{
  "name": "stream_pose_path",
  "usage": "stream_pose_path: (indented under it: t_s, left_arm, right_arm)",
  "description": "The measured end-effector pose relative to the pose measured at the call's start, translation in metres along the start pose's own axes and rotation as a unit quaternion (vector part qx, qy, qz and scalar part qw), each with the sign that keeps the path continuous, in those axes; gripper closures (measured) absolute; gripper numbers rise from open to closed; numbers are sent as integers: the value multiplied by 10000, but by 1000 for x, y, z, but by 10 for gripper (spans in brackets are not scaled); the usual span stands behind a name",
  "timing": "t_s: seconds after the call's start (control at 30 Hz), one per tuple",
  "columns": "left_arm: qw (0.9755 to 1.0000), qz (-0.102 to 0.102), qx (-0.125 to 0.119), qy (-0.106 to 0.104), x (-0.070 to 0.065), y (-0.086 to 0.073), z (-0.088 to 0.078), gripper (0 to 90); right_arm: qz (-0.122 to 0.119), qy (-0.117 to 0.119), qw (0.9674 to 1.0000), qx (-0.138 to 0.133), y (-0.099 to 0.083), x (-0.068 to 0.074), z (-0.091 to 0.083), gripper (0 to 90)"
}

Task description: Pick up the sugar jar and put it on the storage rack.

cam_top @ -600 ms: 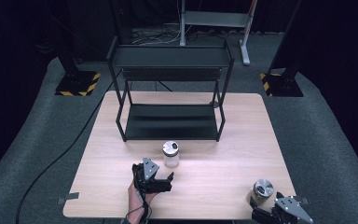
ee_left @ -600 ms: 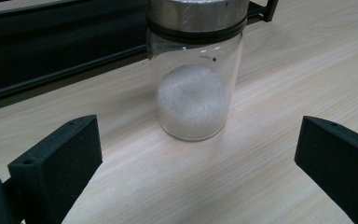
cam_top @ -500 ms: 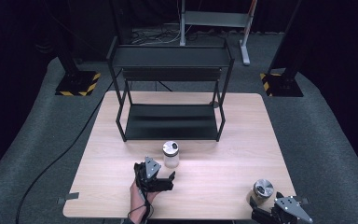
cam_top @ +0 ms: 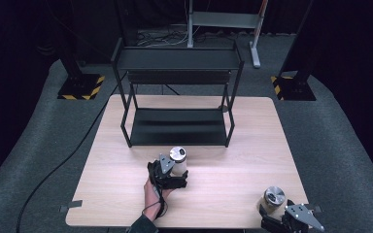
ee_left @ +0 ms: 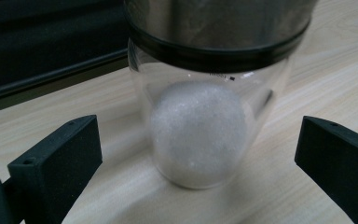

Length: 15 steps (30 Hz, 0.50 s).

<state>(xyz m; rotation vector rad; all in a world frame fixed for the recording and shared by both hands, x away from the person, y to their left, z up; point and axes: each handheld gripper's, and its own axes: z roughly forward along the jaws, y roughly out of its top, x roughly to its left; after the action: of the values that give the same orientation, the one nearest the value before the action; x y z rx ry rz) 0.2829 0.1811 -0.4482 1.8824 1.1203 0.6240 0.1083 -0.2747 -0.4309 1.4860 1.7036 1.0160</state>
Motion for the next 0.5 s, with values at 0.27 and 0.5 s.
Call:
stream_pose_path:
  t_s: [0.27,0.5]
  left_arm:
    - [10000,30,-11,37,4,6,9,2]
    - [10000,25,10,-9,6,11,16,35]
  right_arm:
    - [-22,11,10000,25,0,1,1,24]
    - [-27,25,10000,30,0,0,2,24]
